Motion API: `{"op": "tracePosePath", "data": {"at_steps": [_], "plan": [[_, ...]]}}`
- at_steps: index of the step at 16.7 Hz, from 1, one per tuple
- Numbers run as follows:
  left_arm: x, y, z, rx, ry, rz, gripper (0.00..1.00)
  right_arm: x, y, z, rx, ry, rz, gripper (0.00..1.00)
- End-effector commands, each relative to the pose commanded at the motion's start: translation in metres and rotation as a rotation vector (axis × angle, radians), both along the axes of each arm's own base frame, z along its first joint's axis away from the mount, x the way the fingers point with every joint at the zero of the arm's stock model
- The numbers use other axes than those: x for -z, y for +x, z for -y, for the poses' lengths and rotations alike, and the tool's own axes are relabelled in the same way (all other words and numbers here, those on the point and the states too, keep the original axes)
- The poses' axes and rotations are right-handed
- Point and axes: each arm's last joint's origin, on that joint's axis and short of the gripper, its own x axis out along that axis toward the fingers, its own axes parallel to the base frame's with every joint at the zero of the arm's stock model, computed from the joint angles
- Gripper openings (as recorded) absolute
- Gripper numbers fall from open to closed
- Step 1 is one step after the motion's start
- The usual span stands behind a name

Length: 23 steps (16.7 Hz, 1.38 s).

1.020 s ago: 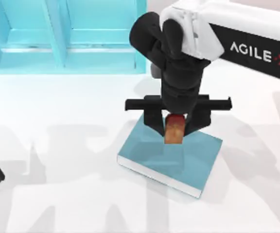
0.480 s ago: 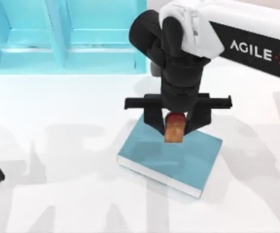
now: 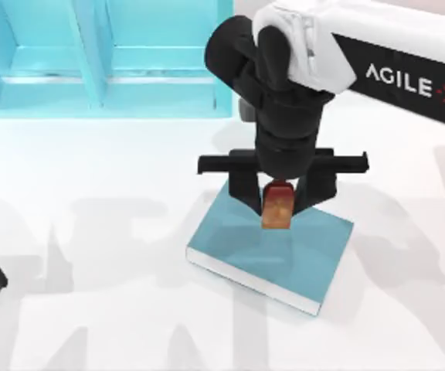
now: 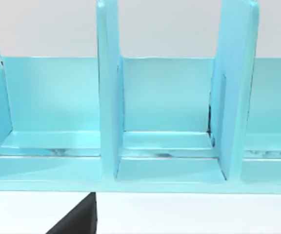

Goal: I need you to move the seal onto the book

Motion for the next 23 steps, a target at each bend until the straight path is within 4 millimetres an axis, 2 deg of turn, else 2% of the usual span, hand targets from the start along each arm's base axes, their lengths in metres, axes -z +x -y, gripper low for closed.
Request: {"op": "tracePosePath", "data": {"at_steps": [6,16,23], "plan": [[0.000,0.000,0.000,0.000,0.000,0.000,1.00,0.000,0.000,0.000,0.000,0.000,0.000,0.98],[0.000,0.000,0.000,0.000,0.000,0.000,1.00,-0.001,0.000,0.000,0.002,0.000,-0.001,1.00],[0.000,0.000,0.000,0.000,0.000,0.000,1.00,-0.030,0.000,0.000,0.001,0.000,0.000,1.00]]}}
